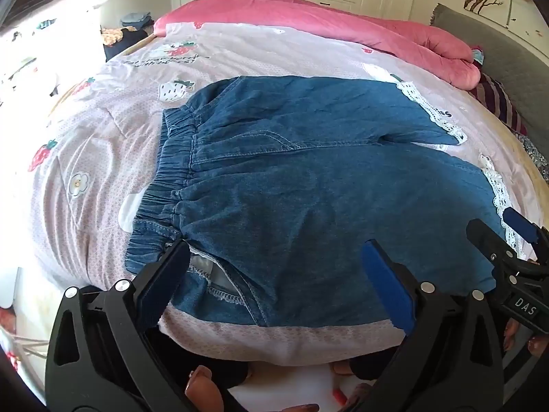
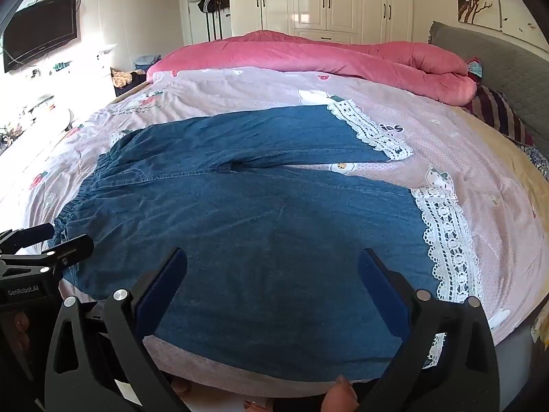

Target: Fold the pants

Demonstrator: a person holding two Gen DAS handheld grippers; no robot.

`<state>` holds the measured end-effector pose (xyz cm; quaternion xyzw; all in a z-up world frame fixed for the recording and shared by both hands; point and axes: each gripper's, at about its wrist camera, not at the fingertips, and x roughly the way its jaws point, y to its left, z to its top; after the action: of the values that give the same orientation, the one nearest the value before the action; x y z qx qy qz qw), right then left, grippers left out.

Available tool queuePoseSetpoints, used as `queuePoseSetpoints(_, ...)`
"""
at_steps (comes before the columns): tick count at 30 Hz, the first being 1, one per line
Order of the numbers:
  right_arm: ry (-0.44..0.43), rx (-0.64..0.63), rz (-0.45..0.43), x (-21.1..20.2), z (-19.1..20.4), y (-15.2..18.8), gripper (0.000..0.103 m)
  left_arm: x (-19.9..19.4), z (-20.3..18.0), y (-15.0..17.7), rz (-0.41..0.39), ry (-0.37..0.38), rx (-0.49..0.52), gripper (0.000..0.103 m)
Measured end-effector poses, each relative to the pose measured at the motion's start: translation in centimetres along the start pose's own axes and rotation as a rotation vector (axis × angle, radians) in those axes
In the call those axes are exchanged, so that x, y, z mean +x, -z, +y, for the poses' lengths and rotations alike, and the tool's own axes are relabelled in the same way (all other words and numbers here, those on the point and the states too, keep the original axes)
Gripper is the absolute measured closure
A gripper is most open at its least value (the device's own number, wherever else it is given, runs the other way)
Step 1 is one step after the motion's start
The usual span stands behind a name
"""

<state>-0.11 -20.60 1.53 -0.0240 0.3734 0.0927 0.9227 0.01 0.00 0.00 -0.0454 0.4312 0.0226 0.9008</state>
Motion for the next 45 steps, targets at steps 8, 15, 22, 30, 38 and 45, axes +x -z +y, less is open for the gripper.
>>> queuePoseSetpoints(8,0.005,-0.010,-0.005,-0.16,0.17,-0.16,0.004,0.02,0.14,-0.19,-0.008,-0.012,0.012,0.009)
queuePoseSetpoints(15,0.007,-0.018,-0.012,-0.29,-0.41,-0.39,0.004,-0.66,-0.06,-0.11,-0.024,-0.020,0.006,0.009)
queuePoseSetpoints(22,0.021,-0.030,-0.025,-0.64,0.45,-0.21,0.004,-0.59,-0.18,-0.25,-0.027,-0.025,0.008,0.009)
queuePoseSetpoints(30,0.019,-0.033,-0.020,-0.47,0.42,-0.19,0.004,-0.73,-0.18,-0.26,-0.034,-0.034,0.018,0.009)
queuePoseSetpoints(38,0.020,-0.033,-0.021,-0.43,0.51,-0.12,0.004,-0.80,-0.10,-0.25,-0.036,-0.038,0.018,0.009)
queuePoseSetpoints(45,0.020,-0.032,-0.020,-0.38,0.52,-0.02,0.004,-0.78,-0.08,-0.24,-0.037,-0.041,0.020,0.009)
